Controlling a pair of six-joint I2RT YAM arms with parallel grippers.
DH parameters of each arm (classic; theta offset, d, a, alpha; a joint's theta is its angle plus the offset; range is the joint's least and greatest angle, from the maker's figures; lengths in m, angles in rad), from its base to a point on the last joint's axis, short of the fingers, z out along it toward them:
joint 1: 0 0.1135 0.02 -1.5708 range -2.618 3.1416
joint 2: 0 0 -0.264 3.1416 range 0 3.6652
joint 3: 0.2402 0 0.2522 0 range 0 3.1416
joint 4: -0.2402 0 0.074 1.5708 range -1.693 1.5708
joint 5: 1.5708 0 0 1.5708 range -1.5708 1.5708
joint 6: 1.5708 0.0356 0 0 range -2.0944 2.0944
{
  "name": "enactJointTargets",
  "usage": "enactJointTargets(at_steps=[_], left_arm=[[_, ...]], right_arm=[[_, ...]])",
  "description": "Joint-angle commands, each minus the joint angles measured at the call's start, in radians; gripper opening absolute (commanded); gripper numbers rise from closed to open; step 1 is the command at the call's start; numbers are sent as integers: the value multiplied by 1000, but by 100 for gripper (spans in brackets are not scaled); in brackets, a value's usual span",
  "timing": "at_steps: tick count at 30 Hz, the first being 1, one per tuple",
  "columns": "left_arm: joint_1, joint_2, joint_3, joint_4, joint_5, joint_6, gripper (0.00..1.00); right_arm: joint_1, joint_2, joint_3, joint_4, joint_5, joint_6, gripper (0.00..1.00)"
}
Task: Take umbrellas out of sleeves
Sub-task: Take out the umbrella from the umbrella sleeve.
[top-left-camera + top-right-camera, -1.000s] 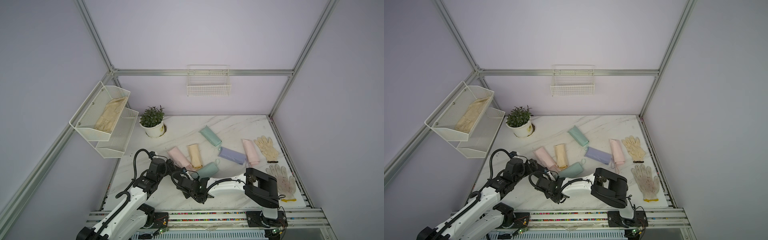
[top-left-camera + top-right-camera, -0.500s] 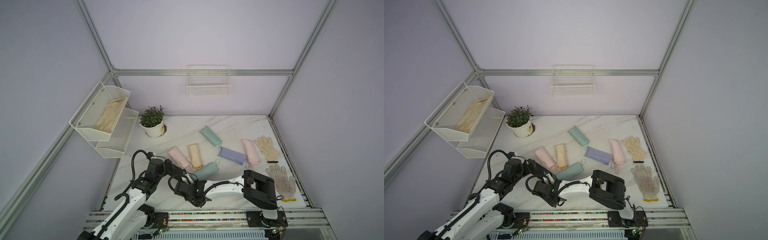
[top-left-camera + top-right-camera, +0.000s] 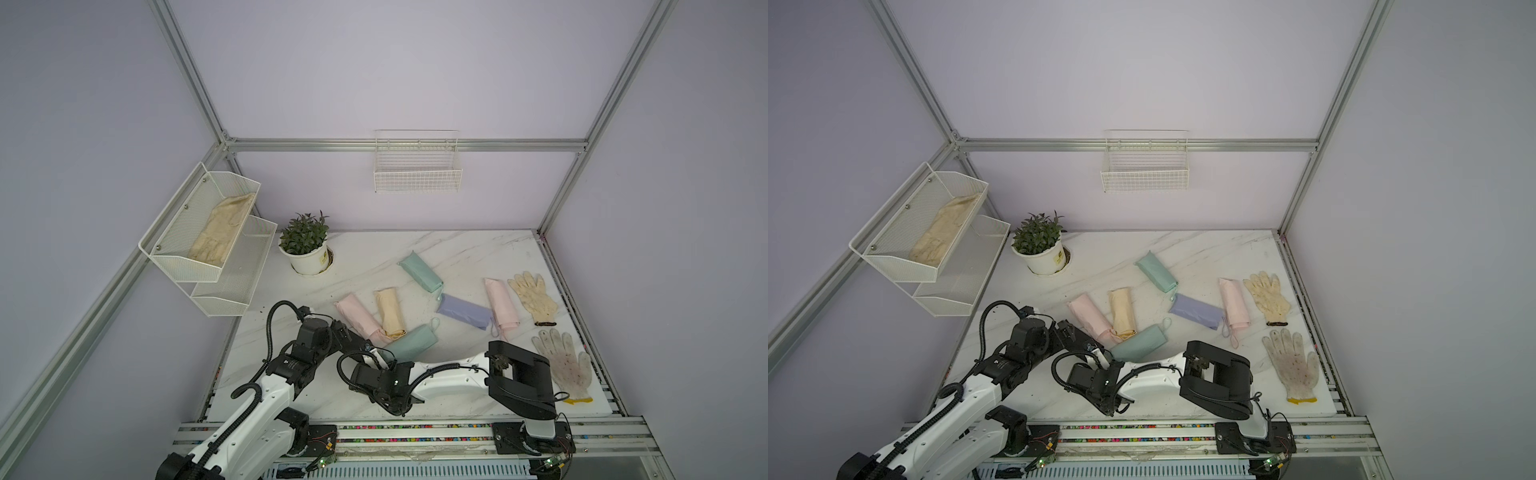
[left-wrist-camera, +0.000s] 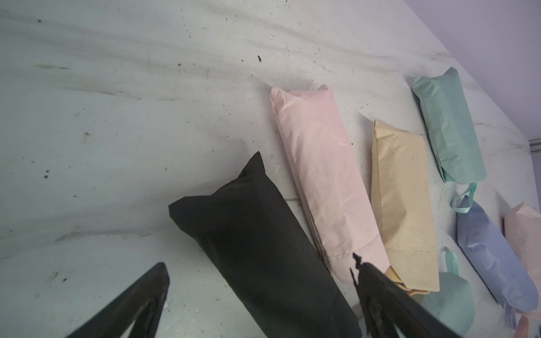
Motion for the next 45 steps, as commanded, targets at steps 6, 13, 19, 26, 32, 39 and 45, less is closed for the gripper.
enactJointTargets(at_steps=[6,13,19,26,32,39,45], left_arm=[[14,81,-6,-10,27,-74,100],[53,91,-17,17,58,-92,99],[146,50,-41,53,115,-106,91],[253,90,-76,163,245,-153,80],[263,94,-94,204,277,-183,74],[284,105,-97,223,321,-192,42],[289,74,-94,152,285,-172,47]], right_arm=[[2,8,-37,-82,-51,-57,0],[0,-4,-62,-31,-60,-45,0],[0,-20,-89,-14,-55,-39,0],[0,-39,-108,-3,-44,-40,0],[0,-48,-117,3,-44,-40,0],[0,-56,-125,10,-47,-23,0],[0,-59,-132,19,-51,-15,0]])
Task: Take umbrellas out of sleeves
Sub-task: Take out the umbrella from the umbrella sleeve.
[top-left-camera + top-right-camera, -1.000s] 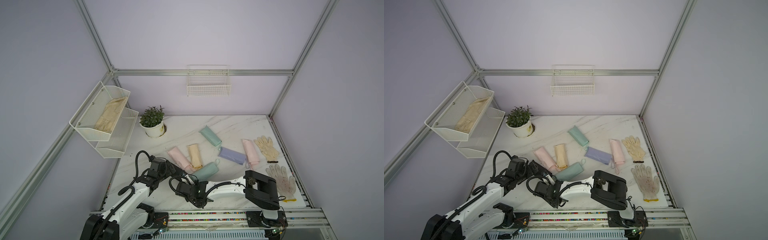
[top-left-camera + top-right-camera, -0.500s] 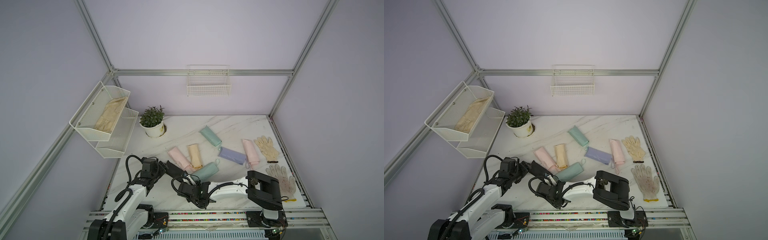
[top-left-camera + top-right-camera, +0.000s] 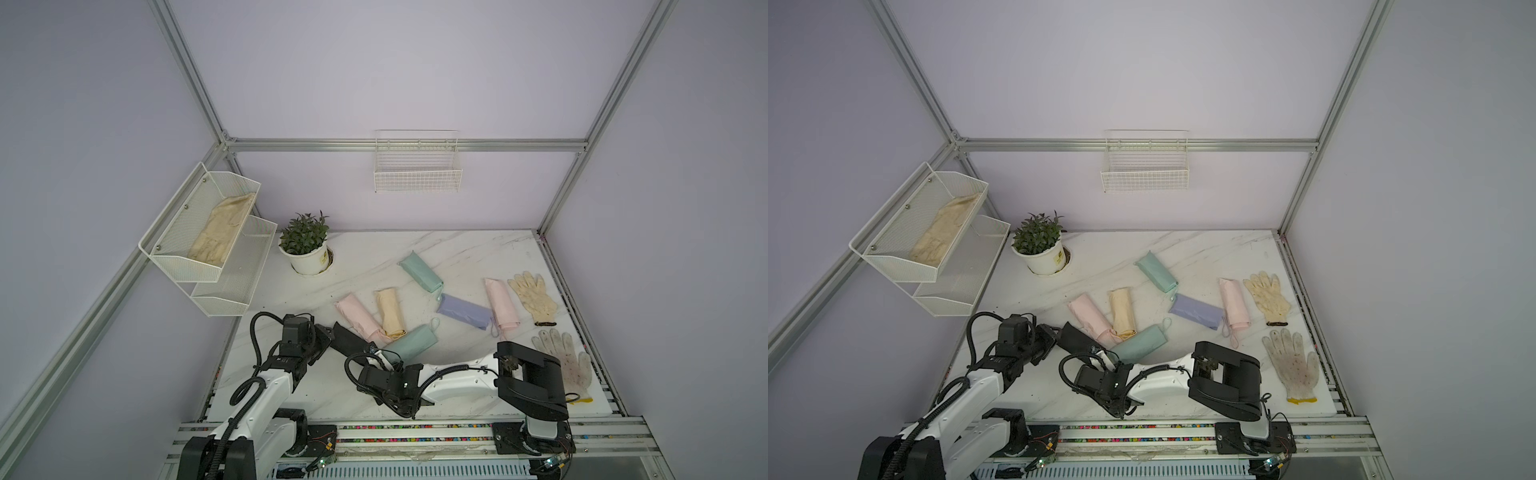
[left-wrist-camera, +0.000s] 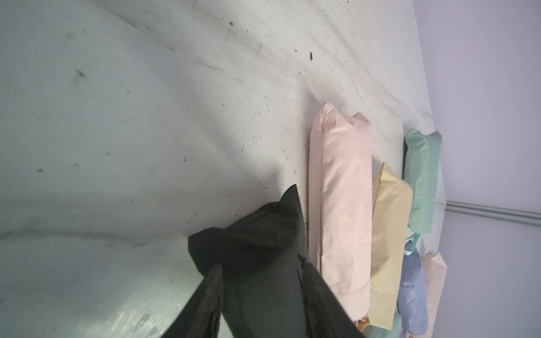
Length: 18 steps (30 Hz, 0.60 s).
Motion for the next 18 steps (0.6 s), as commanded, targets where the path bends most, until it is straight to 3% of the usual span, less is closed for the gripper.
enactJointTargets(at_steps=[1,5,18], left_arm=[[8,-21,-18,-29,-21,23,47],[14,10,-17,-61,-40,40,46],[46,106,-58,107,8,2,45]], right_arm=[[1,1,-33,-63,-38,26,0],[1,1,-34,-58,-39,28,0],[1,0,-37,-57,-50,28,0]])
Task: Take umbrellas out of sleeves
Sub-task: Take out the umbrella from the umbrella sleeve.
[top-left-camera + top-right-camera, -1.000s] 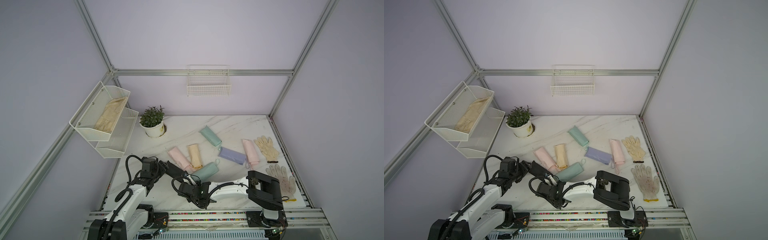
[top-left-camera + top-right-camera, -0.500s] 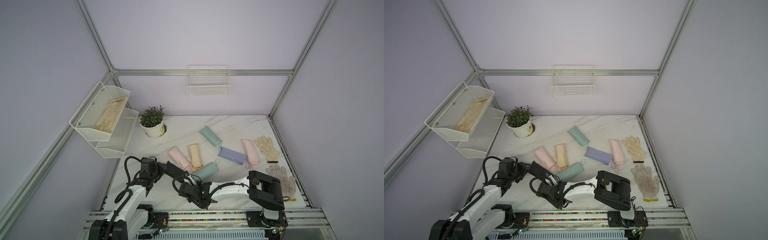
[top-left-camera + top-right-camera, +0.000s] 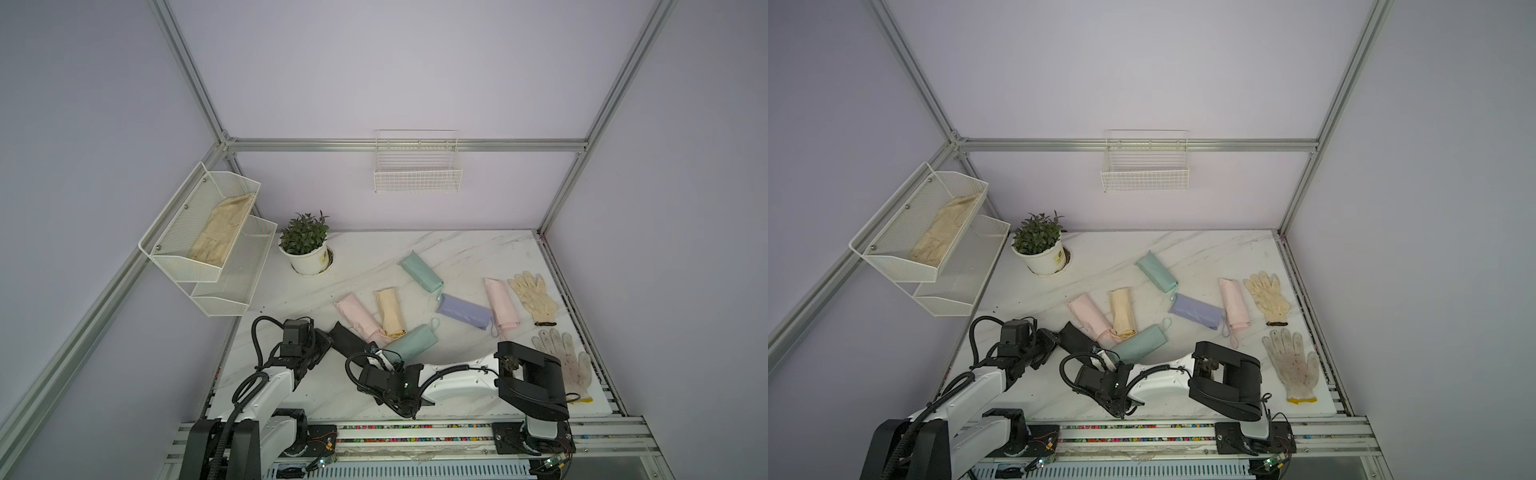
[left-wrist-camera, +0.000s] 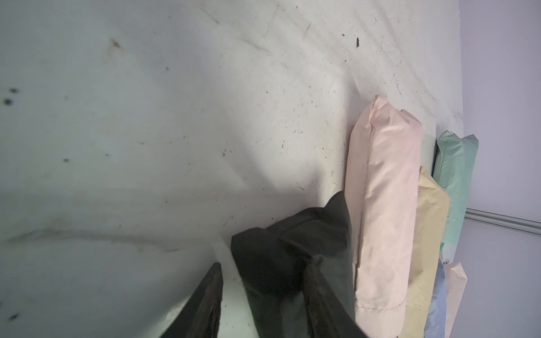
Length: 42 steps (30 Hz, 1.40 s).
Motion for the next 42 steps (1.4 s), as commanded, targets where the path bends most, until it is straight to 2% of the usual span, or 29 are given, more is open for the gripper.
enactJointTargets(at_steps=[1,8,13,18,28,31,36,42], left_arm=[[16,12,-23,47,-9,-5,45],[42,-7,-51,123,18,-27,45],[44,23,-47,155,71,-26,55],[45,50,-64,205,95,-46,55],[74,102,-57,251,119,-38,37],[82,117,-54,262,124,-30,25],[94,143,-55,292,158,-24,0],[98,145,-51,299,162,-19,0]], right_arm=[[2,1,-33,-61,-46,16,0],[1,7,-18,-71,-48,10,0],[1,14,-5,-80,-48,4,0],[1,21,5,-86,-48,-3,0],[1,20,12,-98,-48,-9,0],[1,19,11,-98,-48,-7,0],[2,9,-8,-94,-49,5,0],[2,-9,-34,-95,-48,15,0]])
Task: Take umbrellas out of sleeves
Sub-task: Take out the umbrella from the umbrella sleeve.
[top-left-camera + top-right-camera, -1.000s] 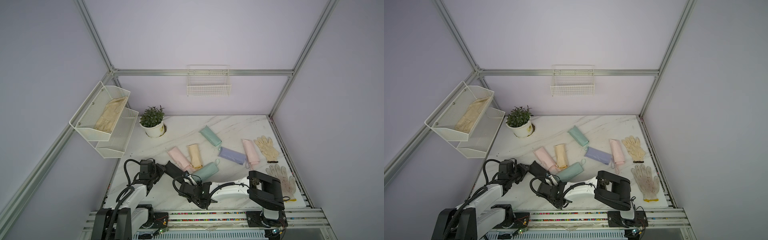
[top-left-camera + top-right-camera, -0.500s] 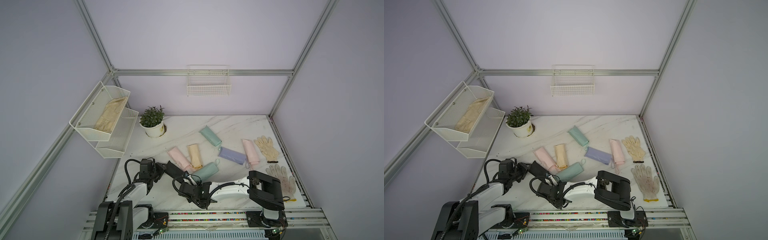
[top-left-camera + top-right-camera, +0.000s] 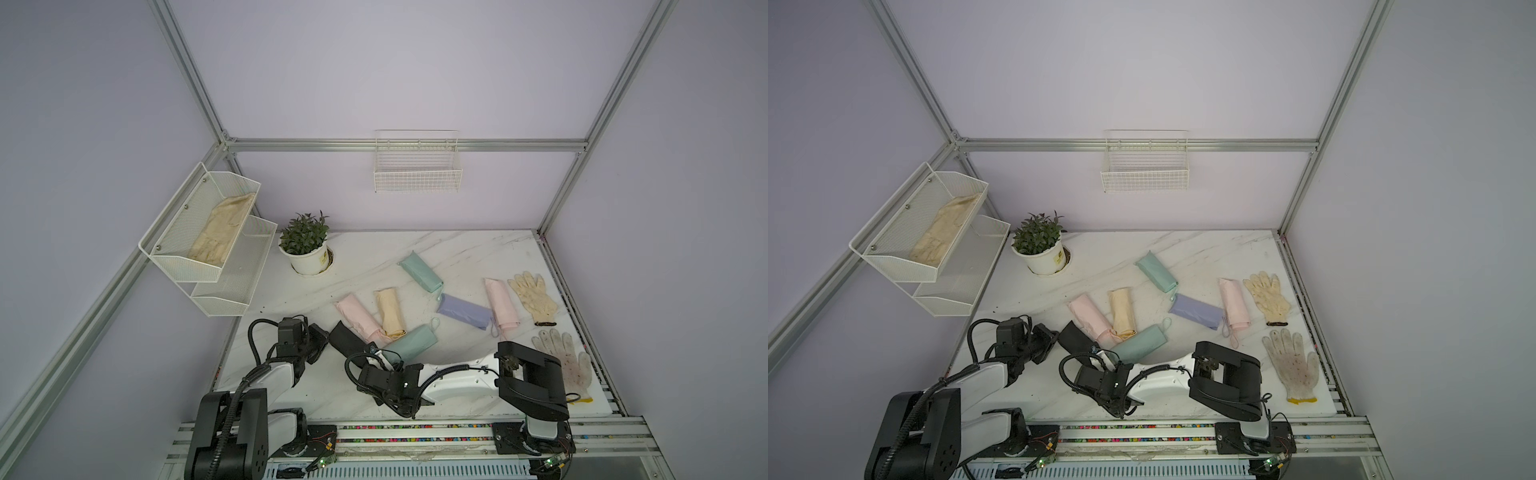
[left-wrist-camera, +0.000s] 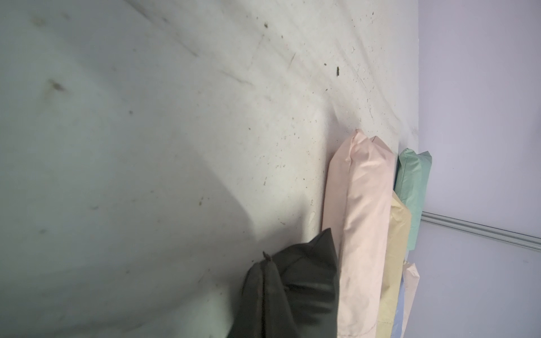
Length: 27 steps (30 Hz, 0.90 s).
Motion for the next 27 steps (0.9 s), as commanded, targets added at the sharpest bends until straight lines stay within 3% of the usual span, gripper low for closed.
enactJointTargets(at_steps=[1,10,27], left_arm=[[9,1,-10,34,19,12,0],[15,-26,53,-63,-5,17,0],[53,-27,314,-305,-115,45,0]], right_arm=[[2,-11,-42,-83,-33,17,0],[2,-56,-94,-69,-41,39,0],[2,-161,-145,-52,-85,5,0]])
